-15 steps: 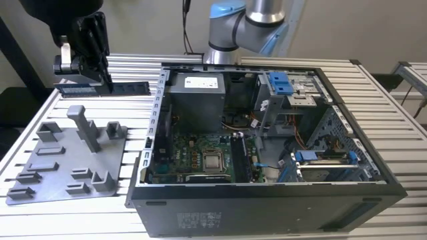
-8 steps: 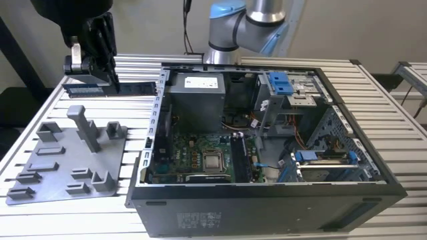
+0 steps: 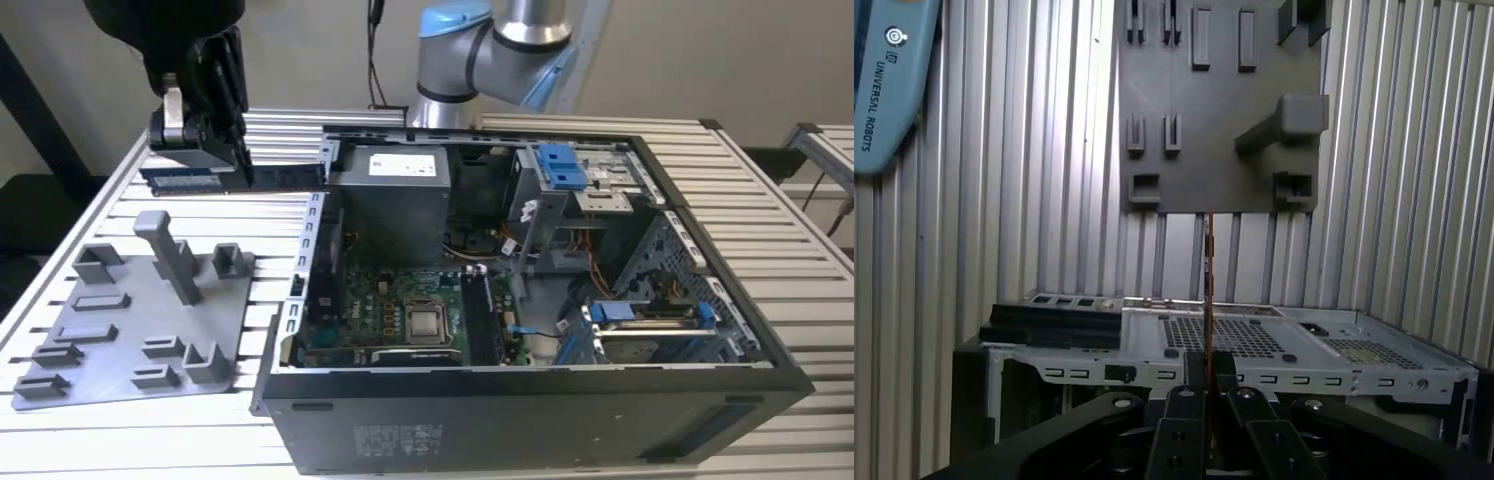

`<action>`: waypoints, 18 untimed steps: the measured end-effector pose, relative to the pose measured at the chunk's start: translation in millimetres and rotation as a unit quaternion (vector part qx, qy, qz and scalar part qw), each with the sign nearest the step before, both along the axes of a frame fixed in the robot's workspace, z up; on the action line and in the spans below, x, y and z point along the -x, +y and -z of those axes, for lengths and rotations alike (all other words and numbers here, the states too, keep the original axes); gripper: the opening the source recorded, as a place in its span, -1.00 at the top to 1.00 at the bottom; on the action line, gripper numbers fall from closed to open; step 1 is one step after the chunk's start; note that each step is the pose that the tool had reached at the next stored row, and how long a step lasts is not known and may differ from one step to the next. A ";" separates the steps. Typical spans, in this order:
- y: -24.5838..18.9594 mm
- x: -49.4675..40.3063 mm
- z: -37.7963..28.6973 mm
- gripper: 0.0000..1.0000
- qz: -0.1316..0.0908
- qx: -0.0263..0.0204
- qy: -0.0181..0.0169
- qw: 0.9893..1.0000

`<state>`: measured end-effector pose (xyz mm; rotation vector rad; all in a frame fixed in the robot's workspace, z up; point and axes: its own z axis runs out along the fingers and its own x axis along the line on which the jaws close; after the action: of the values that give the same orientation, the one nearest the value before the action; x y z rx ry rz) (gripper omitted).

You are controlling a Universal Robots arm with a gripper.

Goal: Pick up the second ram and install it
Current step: 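Pick up the second ram and move it above second insertion slot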

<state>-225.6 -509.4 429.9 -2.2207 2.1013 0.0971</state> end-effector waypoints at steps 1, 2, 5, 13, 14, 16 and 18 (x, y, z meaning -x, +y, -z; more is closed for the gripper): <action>0.0 -1.8 0.0 0.72 0.000 0.000 0.000 1.000; 0.0 -3.6 0.0 0.72 0.000 0.000 0.000 1.000; 0.0 -9.2 0.1 0.72 0.000 0.000 0.000 1.000; 0.0 -23.1 0.4 0.72 0.000 0.000 0.000 1.000; 0.0 -24.6 0.4 0.72 0.000 0.000 0.000 1.000; 0.0 -28.0 0.4 0.72 0.000 0.000 0.000 1.000; 0.0 -31.6 0.5 0.72 0.000 0.000 0.000 1.000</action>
<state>-194.0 -509.4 429.3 -2.2207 2.1012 0.0971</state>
